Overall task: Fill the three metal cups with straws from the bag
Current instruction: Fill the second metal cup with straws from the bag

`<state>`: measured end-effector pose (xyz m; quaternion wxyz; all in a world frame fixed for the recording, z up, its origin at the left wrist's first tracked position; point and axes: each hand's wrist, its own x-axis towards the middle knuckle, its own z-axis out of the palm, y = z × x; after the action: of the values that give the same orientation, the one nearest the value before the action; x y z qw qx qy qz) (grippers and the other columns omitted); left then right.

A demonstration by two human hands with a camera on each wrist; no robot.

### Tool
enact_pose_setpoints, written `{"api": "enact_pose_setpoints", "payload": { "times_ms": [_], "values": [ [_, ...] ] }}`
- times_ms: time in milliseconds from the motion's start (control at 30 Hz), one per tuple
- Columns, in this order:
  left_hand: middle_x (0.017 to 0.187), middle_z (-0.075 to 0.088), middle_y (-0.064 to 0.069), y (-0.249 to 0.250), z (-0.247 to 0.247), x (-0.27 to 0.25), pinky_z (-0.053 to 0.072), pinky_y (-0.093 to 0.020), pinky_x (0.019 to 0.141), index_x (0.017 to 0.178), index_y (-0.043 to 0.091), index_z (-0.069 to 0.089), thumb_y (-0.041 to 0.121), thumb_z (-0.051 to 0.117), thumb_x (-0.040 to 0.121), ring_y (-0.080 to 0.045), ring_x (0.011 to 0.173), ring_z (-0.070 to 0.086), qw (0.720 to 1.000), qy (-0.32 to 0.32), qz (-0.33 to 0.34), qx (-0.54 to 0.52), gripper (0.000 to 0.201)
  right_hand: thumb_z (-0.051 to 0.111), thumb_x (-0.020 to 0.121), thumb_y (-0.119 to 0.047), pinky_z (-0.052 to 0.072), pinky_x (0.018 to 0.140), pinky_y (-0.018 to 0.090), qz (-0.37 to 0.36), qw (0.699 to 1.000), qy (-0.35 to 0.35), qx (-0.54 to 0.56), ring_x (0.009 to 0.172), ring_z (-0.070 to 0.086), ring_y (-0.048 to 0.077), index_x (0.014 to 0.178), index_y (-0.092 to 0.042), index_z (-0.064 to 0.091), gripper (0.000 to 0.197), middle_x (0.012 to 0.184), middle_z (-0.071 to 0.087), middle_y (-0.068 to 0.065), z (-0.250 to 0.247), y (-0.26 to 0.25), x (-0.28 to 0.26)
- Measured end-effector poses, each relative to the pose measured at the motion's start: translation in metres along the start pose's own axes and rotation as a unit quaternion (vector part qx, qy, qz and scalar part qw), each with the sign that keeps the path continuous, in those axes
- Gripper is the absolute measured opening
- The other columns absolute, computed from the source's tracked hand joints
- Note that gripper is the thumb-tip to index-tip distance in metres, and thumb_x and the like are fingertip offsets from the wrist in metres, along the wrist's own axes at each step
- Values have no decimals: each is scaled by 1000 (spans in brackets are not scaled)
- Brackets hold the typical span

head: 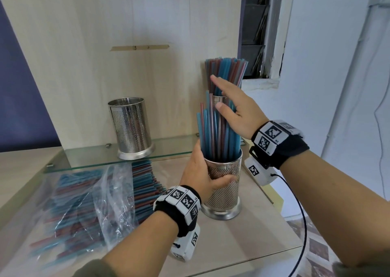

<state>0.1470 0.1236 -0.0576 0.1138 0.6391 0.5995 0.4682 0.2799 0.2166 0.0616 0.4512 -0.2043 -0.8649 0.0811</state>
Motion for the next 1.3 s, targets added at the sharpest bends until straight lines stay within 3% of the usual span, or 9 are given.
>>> {"api": "enact_pose_setpoints", "payload": {
  "times_ms": [100, 233, 400, 533, 700, 833, 933, 1133, 1300],
  "values": [
    [142, 43, 8, 0, 0, 0, 37, -25, 106, 147, 31, 11, 50, 85, 60, -5, 127, 42, 1000, -2, 4, -2, 117, 45, 100, -35, 27, 115, 27, -21, 998, -32, -58, 140, 33, 3, 146, -30, 40, 46, 153, 39, -2, -2, -2, 1],
    [142, 43, 9, -2, -1, 0, 40, -28, 107, 144, 39, 9, 50, 85, 60, -4, 126, 43, 1000, -5, 6, -6, 114, 60, 92, -34, 43, 101, 25, -1, 999, 0, -40, 114, 45, -15, 132, -24, 58, 41, 141, 53, -3, -7, -6, -2],
    [143, 42, 8, -3, -1, 0, 42, -34, 107, 145, 36, 11, 53, 84, 61, -7, 128, 43, 1000, -8, 4, -14, 113, 63, 82, -50, 23, 117, 35, 25, 998, 55, -8, 145, 25, 12, 148, -29, 34, 76, 157, 28, -4, -16, -10, -20],
    [142, 44, 7, -3, -2, 2, 43, -37, 107, 145, 34, 12, 58, 83, 58, -9, 127, 46, 1000, -23, -6, -19, 115, 74, 75, -52, 31, 95, 9, 178, 973, 35, 139, 130, 37, 3, 152, -33, 14, 99, 141, 28, -22, -14, -13, -61],
    [143, 44, 9, 0, -16, 5, 39, -42, 110, 146, 34, 13, 54, 90, 46, -10, 132, 43, 996, -85, -20, -24, 127, 77, 72, -26, 44, 92, 13, 235, 937, -80, 244, 105, 54, -16, 151, -26, 12, 103, 122, 42, -23, 13, -1, -105],
    [157, 25, 6, 1, -46, 1, 26, -40, 118, 152, 30, 0, 56, 89, 44, -10, 143, 26, 988, -123, 6, 89, 143, 86, 59, -45, 41, 95, 16, 249, 937, -107, 222, 112, 55, -8, 144, -40, 19, 108, 126, 51, -24, 31, 10, -116],
    [159, 20, -2, -11, -81, -8, 22, -38, 119, 154, 21, -1, 57, 81, 62, -17, 145, 22, 961, -150, -8, 234, 129, 89, 51, -57, 45, 100, 28, 257, 941, -89, 201, 120, 56, 10, 143, -37, 25, 114, 129, 51, -22, 40, 15, -117],
    [148, 34, -1, -32, -143, -32, 24, -32, 114, 147, 23, 31, 62, 62, 80, -18, 137, 26, 894, -201, -49, 398, 84, 90, 50, -53, 44, 83, 24, 253, 947, -63, 189, 94, 53, 3, 141, -32, 27, 113, 116, 49, -25, 48, 16, -117],
    [138, 43, 1, -50, -150, -41, 29, -33, 112, 141, 23, 40, 68, 56, 80, -18, 131, 33, 847, -230, -79, 472, 77, 86, 40, -68, 49, 98, 37, 272, 943, -56, 180, 116, 57, 17, 138, -38, 25, 119, 129, 54, -9, 57, 18, -117]
  ]
}}
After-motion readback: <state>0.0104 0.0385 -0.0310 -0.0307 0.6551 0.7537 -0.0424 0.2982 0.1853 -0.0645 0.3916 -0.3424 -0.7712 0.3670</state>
